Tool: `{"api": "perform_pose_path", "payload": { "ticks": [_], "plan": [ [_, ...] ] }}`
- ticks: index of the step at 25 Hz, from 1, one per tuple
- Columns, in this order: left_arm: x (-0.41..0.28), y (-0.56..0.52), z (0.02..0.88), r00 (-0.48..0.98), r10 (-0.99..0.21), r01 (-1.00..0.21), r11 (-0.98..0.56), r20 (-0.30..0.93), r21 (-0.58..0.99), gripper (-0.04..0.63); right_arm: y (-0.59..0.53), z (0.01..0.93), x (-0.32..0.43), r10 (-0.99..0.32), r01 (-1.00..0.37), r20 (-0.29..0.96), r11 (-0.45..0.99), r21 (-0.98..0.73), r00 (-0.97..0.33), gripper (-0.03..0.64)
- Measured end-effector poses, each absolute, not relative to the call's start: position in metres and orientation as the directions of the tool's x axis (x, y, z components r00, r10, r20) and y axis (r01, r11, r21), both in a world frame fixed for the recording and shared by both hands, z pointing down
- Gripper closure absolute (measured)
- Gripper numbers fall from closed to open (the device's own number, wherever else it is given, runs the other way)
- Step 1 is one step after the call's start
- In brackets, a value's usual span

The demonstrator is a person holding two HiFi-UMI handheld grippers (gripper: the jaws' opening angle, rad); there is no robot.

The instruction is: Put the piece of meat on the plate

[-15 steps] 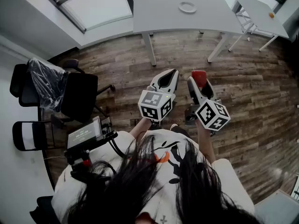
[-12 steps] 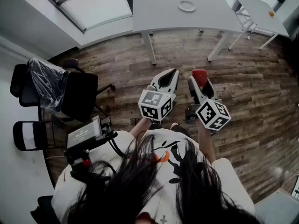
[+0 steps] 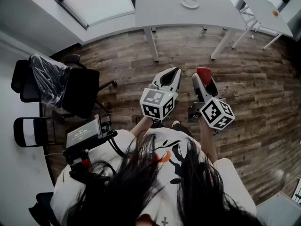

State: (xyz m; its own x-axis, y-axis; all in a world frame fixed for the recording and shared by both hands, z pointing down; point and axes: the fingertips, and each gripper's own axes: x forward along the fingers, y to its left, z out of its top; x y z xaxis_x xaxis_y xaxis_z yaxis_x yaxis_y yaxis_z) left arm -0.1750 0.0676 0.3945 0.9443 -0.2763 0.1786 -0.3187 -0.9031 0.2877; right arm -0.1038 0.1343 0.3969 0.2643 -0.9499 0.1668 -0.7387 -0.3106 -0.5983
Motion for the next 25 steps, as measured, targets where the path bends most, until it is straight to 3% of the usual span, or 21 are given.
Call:
{"api": "perform_pose_path", "payload": {
  "ticks": [20,25],
  "plan": [
    [-0.161,0.135,0.413,0.918,-0.337,-0.385,-0.885,0.208,0.263,0.589,0.194,0.412,-0.080,-0.965,-0.757,0.172,-0.263,-0.598,0.200,0.304],
    [-0.135,0.110,0.419,0.908,-0.343,-0.400,-0.881,0.240,0.255,0.589,0.174,0.423,-0.051,-0.961,-0.734,0.194,-0.276,-0.620,0.197,0.303]
  ]
}}
